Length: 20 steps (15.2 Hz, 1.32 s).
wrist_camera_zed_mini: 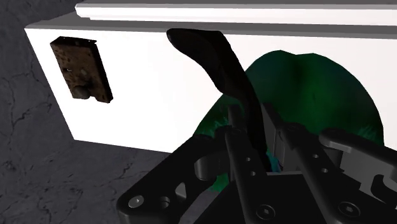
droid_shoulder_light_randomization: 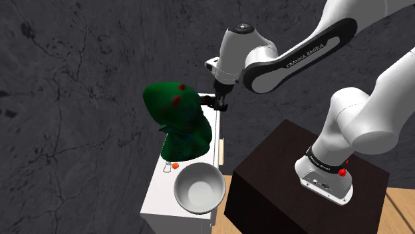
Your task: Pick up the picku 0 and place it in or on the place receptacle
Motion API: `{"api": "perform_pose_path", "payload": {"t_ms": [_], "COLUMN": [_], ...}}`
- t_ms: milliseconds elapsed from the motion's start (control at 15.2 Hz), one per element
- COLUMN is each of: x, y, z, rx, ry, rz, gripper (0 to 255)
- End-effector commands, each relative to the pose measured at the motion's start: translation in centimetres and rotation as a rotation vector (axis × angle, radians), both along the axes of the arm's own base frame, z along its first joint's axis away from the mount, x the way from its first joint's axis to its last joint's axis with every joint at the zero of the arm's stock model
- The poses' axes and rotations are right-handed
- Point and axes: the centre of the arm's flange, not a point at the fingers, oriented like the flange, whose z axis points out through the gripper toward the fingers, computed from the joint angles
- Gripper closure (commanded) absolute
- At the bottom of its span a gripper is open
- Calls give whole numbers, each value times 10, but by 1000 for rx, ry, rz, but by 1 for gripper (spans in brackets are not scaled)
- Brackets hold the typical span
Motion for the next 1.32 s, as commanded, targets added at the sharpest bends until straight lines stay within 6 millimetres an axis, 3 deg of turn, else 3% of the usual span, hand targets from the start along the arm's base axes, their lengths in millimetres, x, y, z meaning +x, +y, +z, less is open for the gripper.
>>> {"api": "perform_pose_path", "payload": {"t_ms": [0,1254], "x": [-16,-161], "y": [23,227], "z": [1,7], "rx": [0,0], "ry": [0,0], "rz": [-1,-1], "gripper": [255,255]}}
